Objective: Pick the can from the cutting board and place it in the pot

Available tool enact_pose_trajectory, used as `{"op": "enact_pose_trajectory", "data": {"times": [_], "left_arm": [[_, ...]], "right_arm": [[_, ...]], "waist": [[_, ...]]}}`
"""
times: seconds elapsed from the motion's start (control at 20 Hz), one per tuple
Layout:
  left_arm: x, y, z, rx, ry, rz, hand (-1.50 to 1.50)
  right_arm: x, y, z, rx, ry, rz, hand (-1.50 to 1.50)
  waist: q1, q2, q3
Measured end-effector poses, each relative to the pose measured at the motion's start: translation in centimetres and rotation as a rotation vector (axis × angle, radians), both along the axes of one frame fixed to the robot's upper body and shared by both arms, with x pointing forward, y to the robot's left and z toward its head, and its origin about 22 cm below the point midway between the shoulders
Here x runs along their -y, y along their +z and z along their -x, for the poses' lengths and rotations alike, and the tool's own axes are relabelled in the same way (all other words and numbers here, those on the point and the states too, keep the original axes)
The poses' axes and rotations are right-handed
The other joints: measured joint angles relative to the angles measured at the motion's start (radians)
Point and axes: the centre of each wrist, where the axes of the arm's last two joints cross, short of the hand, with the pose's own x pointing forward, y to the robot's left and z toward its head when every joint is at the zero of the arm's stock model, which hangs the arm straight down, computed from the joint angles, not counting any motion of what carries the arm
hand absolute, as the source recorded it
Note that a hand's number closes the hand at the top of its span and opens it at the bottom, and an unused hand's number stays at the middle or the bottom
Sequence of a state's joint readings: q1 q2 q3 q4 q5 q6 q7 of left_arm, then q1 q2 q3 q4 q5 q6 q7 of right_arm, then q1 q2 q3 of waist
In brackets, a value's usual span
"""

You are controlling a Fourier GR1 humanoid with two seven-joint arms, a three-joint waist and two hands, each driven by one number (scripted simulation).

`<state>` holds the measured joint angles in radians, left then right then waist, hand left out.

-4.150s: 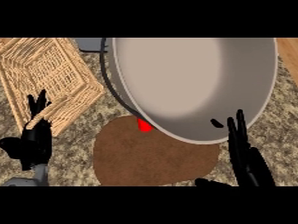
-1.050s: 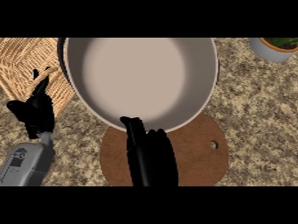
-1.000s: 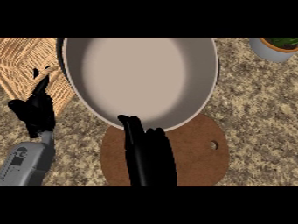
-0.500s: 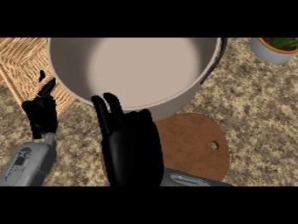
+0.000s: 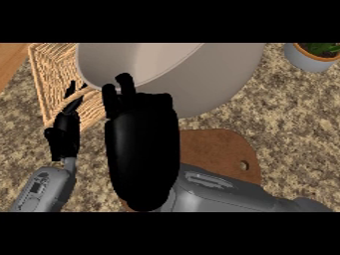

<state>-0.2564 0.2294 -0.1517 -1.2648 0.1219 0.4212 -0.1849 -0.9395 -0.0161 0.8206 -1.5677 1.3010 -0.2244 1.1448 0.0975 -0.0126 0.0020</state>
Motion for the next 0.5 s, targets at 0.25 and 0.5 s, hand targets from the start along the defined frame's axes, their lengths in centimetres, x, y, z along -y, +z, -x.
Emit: {"op": "enact_pose_trajectory", "data": {"times": [0.25, 0.5], "left_arm": [[0.2, -0.3, 0.8, 0.012, -0.016, 0.006, 0.00], [0.0, -0.5, 1.6, 0.022, -0.011, 0.013, 0.00]], "right_arm": [[-0.4, 1.3, -1.1, 0.018, -0.052, -0.032, 1.50], [-0.3, 2.3, -2.2, 0.031, -0.088, -0.064, 1.50]], "waist": [[-0.003, -0.004, 0.000], [-0.016, -0.010, 0.001]]}}
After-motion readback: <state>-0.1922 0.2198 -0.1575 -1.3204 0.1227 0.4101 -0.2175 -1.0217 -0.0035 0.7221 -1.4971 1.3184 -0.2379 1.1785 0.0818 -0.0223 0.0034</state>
